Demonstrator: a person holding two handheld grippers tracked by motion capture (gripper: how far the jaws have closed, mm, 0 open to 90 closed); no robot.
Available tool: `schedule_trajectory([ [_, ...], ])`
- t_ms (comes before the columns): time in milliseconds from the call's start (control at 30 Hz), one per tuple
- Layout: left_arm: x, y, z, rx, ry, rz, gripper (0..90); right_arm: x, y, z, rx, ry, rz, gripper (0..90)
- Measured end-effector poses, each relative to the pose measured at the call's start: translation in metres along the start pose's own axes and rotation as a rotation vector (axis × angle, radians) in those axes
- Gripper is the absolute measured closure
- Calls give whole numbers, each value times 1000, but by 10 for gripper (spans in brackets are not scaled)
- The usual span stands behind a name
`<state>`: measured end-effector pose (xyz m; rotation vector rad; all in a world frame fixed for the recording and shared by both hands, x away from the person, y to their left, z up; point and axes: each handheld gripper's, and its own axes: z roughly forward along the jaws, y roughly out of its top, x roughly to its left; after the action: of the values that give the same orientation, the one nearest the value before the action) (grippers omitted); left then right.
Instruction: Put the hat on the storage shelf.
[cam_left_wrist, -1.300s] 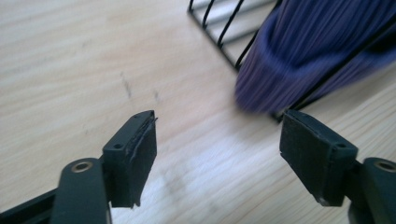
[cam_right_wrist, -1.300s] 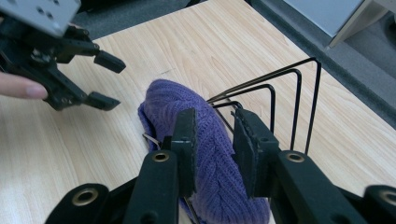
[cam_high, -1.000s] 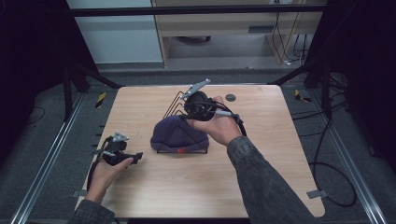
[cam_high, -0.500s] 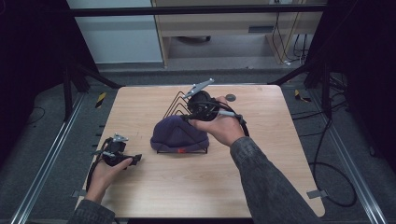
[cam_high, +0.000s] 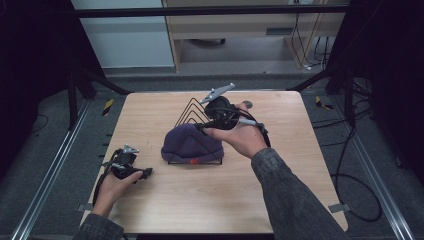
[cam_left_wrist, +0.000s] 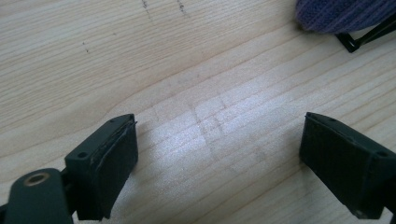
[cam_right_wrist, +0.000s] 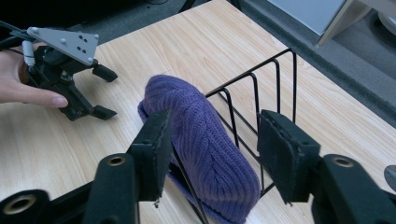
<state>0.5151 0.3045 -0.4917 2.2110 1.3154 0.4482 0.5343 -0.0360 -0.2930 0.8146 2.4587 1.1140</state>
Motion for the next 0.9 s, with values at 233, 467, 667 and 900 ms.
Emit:
schedule_trajectory([
  [233,0,-1,1,-7,1,-3,71,-2,-2,-8,-10,-12,18,333],
  [467,-1,-2,2,-14,2,-4,56,-8,-4,-16,-18,-25,38,249],
  [667,-1,-3,3,-28,7,-4,31,-13,-10,-27,-31,-41,58,196],
  [900,-2,-4,3,-34,6,-5,19,-21,-18,-38,-46,-60,79,153],
])
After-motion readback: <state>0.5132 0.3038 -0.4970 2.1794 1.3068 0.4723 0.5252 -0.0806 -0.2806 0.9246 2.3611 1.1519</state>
